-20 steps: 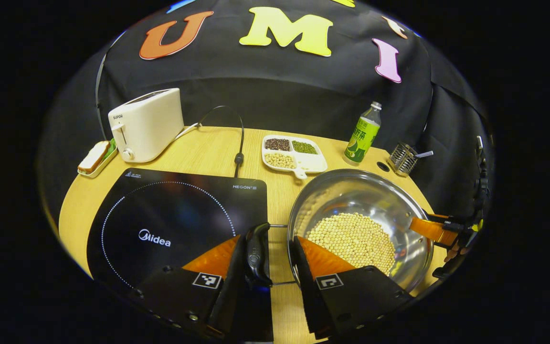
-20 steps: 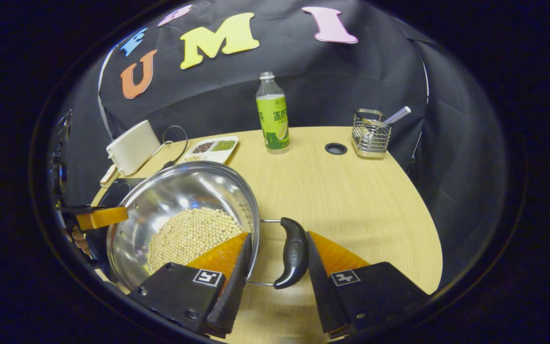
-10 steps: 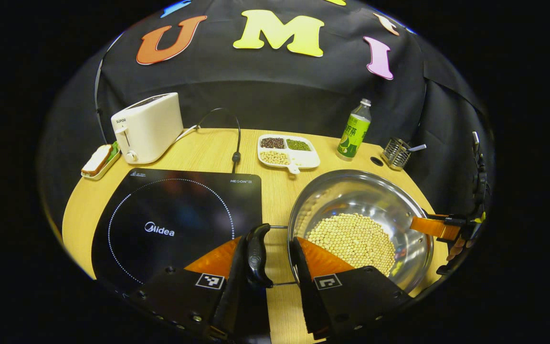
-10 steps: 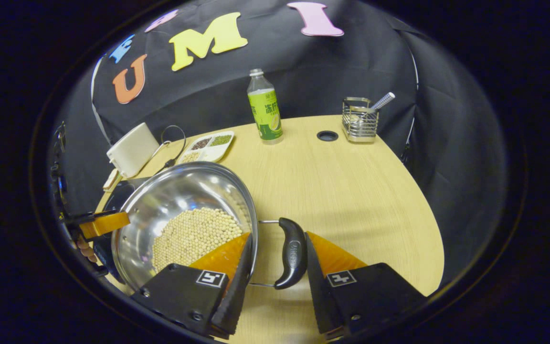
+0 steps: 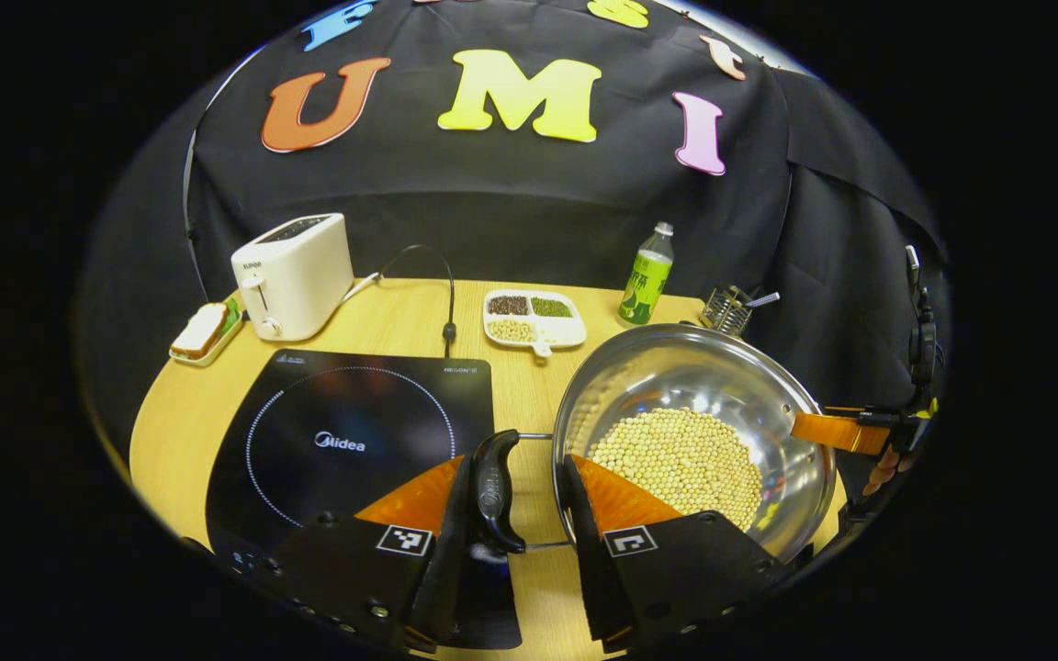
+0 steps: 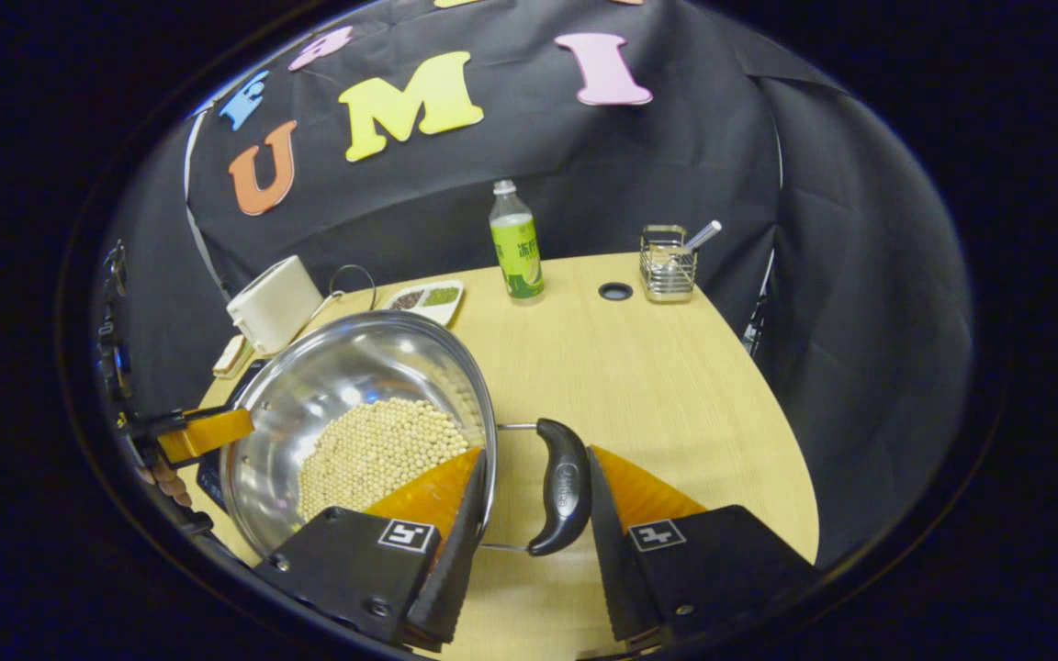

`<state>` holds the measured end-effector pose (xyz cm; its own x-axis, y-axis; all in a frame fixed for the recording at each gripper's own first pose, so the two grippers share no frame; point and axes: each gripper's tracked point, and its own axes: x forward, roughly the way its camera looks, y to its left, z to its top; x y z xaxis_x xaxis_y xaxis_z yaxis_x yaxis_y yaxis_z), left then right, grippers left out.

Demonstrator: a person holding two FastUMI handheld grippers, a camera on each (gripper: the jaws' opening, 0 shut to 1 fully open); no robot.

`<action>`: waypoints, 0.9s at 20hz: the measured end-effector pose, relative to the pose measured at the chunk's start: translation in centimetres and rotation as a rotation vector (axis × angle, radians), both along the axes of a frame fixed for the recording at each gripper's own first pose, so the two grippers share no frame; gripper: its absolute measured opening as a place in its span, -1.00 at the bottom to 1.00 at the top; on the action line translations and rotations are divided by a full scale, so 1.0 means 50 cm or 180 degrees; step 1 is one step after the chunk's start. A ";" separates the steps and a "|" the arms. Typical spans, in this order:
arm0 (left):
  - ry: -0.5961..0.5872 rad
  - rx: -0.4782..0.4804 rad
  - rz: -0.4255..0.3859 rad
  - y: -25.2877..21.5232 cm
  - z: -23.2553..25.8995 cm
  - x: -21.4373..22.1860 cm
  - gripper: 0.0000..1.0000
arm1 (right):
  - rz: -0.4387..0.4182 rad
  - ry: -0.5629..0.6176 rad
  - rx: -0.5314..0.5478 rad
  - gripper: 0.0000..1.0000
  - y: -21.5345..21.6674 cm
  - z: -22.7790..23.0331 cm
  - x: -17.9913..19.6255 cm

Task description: First push the handle of the pot to place it horizontally, then grasp the pot with both hands and set it on the induction cooktop.

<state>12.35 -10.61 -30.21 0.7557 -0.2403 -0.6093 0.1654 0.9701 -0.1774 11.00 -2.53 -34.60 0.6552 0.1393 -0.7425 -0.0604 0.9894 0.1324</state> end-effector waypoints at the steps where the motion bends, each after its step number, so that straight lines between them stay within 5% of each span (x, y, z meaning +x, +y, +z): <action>1: -0.0033 -0.0017 0.0007 0.010 0.016 -0.006 0.06 | -0.0002 -0.0030 -0.0004 0.24 0.010 0.018 -0.008; 18: -0.0560 0.0033 0.0446 0.311 0.219 -0.025 0.05 | 0.0406 -0.0395 0.0144 0.24 0.318 0.206 0.015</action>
